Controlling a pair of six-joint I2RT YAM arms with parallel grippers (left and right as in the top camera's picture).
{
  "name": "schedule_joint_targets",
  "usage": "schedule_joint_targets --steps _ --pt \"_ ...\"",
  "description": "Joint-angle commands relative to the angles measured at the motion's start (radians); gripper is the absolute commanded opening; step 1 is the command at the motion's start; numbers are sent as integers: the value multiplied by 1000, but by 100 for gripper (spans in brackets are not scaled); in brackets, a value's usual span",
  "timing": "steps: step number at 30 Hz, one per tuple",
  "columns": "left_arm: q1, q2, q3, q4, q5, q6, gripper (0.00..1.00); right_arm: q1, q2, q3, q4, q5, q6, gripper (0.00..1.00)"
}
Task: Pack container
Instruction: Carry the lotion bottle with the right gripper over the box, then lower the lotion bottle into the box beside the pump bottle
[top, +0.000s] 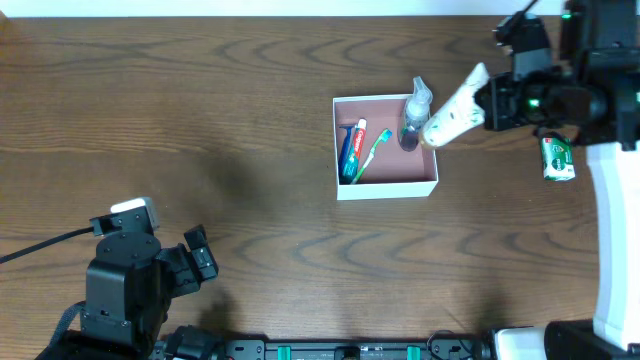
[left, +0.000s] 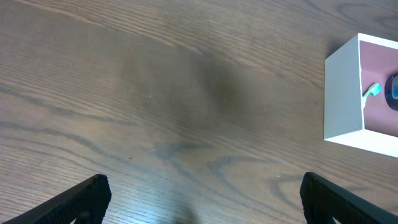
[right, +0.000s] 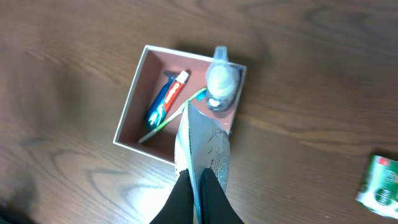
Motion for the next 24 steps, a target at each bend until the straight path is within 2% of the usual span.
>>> schedule_joint_targets --steps 1,8,24 --pt "6 0 -1 0 -8 -9 98 33 18 1 13 -25 23 1" --pt "6 0 -1 0 -8 -9 98 74 90 0 -4 69 19 1" --pt "6 0 -1 0 -8 -9 98 88 220 -1 20 70 10 1"
